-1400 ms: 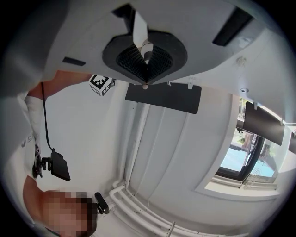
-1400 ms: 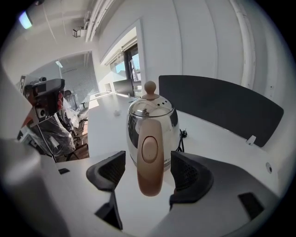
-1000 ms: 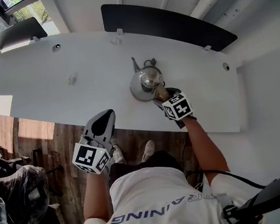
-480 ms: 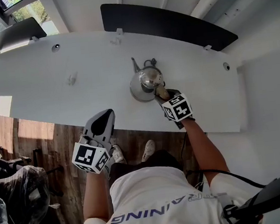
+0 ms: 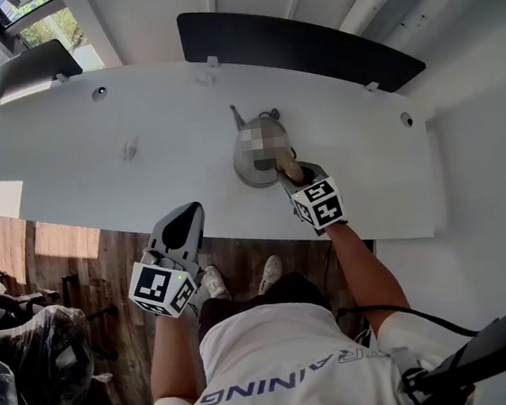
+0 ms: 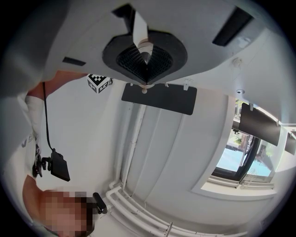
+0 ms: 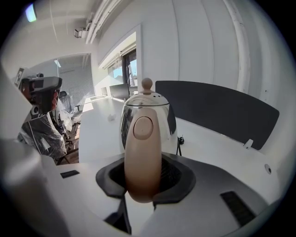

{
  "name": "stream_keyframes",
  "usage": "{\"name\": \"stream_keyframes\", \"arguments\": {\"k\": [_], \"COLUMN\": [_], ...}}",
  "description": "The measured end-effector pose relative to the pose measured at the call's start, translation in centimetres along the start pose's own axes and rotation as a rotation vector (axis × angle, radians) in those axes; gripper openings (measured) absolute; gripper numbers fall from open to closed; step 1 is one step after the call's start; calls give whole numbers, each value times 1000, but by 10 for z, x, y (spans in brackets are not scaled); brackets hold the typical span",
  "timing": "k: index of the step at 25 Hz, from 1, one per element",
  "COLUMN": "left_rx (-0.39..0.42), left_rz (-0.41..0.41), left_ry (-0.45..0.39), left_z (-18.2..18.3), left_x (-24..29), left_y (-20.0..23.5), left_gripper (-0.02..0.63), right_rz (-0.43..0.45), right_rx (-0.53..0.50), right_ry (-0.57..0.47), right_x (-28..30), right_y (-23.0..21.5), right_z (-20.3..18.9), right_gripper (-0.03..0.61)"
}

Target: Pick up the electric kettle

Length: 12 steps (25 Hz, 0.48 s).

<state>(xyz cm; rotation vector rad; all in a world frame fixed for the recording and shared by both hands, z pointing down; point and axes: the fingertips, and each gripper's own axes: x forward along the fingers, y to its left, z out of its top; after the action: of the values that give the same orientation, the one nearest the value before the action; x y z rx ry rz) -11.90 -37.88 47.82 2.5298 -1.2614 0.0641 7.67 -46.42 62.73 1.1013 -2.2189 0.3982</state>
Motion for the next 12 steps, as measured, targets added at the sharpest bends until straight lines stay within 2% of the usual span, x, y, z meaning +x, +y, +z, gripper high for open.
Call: {"name": "stream_keyframes", "arguments": {"k": [6,12], "left_rx": [-5,-8], "left_rz": [-5,-8], "left_ry": [-4,-2], "left_z": [1,-1], "left_x": [-1,1], "left_y": [0,-2], "left_gripper": [12,12], "right_rz": [-2,-18], "right_rx": [47,64], "right_ry": [-111,-158], "right_x": [-9,-13], "right_y": [-2,-6], "right_z": [20,23], "right_gripper": [94,83]}}
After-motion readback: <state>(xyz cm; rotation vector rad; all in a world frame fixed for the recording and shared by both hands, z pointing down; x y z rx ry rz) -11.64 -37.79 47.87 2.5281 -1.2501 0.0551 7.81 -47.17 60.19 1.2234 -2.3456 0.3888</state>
